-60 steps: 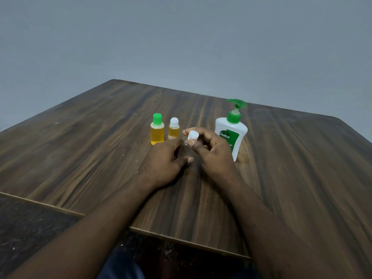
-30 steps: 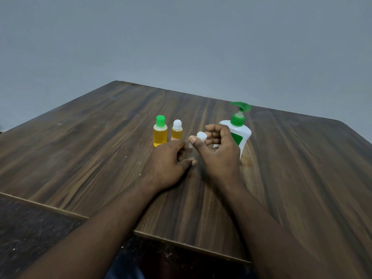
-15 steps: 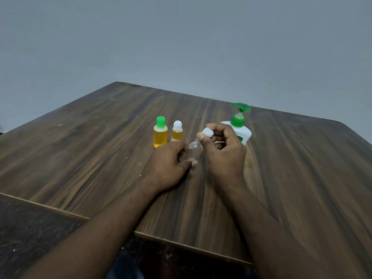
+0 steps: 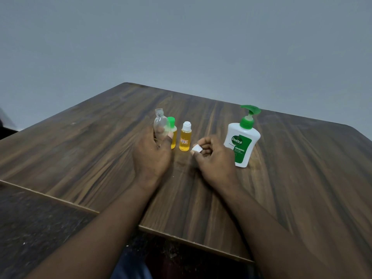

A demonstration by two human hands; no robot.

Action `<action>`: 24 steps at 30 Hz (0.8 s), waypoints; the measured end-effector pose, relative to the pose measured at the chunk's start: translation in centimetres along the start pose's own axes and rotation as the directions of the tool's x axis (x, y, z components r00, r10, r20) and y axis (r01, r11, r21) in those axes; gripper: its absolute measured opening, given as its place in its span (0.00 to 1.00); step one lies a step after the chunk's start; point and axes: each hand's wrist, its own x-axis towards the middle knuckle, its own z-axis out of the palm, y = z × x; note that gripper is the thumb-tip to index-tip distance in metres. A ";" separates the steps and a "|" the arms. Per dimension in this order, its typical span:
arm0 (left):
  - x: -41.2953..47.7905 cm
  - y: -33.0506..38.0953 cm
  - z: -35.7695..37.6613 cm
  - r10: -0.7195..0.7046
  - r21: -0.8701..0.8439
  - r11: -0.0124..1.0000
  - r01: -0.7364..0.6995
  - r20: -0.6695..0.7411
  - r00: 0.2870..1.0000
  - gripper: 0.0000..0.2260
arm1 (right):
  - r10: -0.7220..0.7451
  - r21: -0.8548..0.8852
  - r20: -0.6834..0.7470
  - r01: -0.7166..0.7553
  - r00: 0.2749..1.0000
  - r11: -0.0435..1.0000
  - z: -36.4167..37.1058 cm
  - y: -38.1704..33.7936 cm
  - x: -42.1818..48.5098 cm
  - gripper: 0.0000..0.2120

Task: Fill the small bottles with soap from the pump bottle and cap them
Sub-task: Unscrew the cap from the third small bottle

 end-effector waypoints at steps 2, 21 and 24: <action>0.0 0.2 0.0 0.020 0.021 1.000 -0.020 0.010 1.000 0.10 | -0.055 -0.108 0.059 0.061 0.997 0.992 0.8 0.2 0.1 0.09; -1.1 0.6 -0.1 0.212 -0.010 0.977 -0.213 0.167 0.963 0.12 | -0.193 -0.148 -0.151 0.171 0.969 0.974 -1.7 0.3 0.2 0.12; -1.7 0.7 0.7 0.259 -0.023 0.965 -0.261 0.236 0.937 0.13 | -0.303 -0.159 -0.389 0.261 0.870 0.952 -3.5 -0.1 0.4 0.12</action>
